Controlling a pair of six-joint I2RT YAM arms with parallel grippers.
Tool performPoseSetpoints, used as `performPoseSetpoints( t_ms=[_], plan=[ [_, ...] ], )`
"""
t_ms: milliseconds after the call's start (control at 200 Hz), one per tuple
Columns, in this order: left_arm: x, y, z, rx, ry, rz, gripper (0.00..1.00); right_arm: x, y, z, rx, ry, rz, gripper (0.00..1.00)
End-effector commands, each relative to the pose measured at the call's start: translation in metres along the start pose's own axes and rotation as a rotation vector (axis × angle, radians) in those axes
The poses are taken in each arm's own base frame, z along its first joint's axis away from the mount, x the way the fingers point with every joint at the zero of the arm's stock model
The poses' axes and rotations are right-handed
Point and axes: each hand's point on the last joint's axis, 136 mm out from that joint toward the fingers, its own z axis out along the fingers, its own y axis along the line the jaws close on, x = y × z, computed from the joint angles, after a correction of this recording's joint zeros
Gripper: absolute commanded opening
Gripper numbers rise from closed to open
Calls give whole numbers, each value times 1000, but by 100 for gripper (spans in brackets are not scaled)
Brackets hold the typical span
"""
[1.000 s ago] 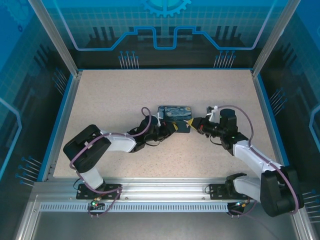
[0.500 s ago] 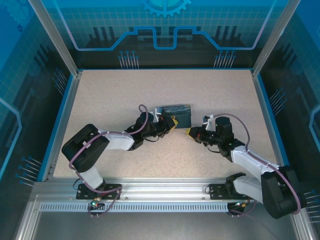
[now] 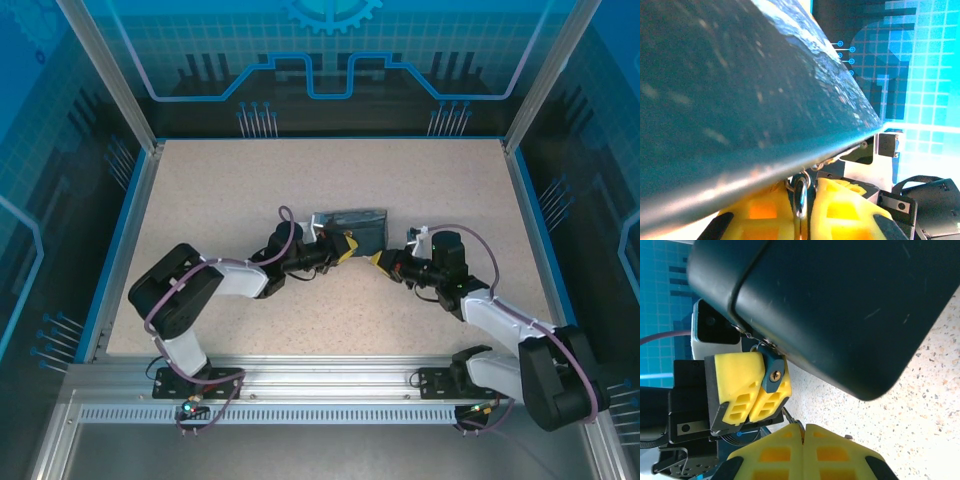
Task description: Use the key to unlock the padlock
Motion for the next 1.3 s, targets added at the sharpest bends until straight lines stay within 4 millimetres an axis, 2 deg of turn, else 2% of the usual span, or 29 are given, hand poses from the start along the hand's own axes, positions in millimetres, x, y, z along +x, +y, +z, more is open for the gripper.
performPoseSetpoints(
  t_ms=[0,770,1296],
  plan=[
    [4,-13,-1,87,49,-20,0,-9,15,-1,-48,-7,-17,0],
    [-1,-13,-1,116,15,-46,0,-14,9,9,-41,-51,100,0],
    [-2,-9,0,110,13,-48,0,-16,13,20,-44,-56,132,0]
  ],
)
